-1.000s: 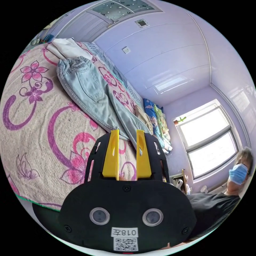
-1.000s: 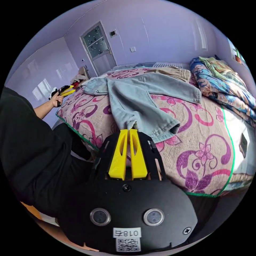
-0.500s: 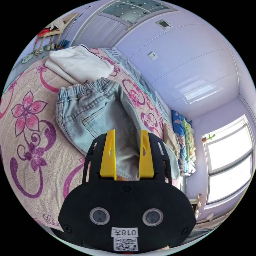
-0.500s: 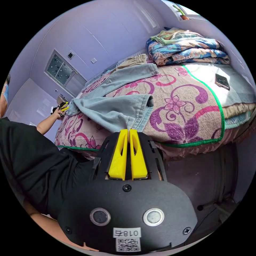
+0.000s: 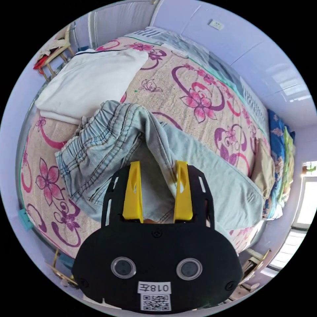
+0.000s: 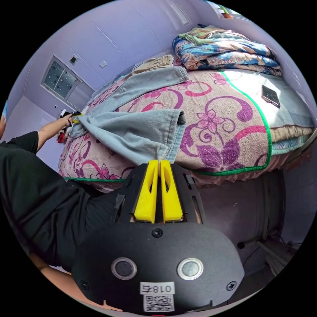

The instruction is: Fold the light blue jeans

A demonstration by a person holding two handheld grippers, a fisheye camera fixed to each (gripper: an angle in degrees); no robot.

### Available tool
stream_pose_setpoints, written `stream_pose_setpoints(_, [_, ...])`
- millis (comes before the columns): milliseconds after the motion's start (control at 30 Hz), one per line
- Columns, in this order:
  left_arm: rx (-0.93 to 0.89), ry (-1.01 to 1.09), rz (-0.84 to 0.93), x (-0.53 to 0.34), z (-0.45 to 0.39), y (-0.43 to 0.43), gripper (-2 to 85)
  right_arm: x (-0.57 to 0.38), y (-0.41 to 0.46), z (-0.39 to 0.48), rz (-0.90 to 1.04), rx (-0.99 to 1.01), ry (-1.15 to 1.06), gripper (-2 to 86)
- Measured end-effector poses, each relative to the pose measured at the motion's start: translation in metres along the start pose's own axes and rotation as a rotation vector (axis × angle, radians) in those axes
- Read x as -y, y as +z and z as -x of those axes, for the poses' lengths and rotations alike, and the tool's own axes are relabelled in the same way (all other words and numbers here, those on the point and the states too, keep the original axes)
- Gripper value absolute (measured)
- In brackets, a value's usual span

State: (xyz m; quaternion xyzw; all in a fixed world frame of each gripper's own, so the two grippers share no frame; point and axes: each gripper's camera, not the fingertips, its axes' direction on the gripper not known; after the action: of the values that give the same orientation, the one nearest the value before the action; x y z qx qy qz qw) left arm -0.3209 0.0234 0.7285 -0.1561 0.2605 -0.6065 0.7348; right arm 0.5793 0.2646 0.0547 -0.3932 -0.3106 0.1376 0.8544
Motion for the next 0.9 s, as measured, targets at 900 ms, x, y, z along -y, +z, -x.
stream_pose_setpoints(900, [-0.681, -0.233, -0.412, -0.459, 0.368, 0.033, -0.7, -0.016, -0.079, -0.061, -0.376, 0.077, -0.020, 0.0])
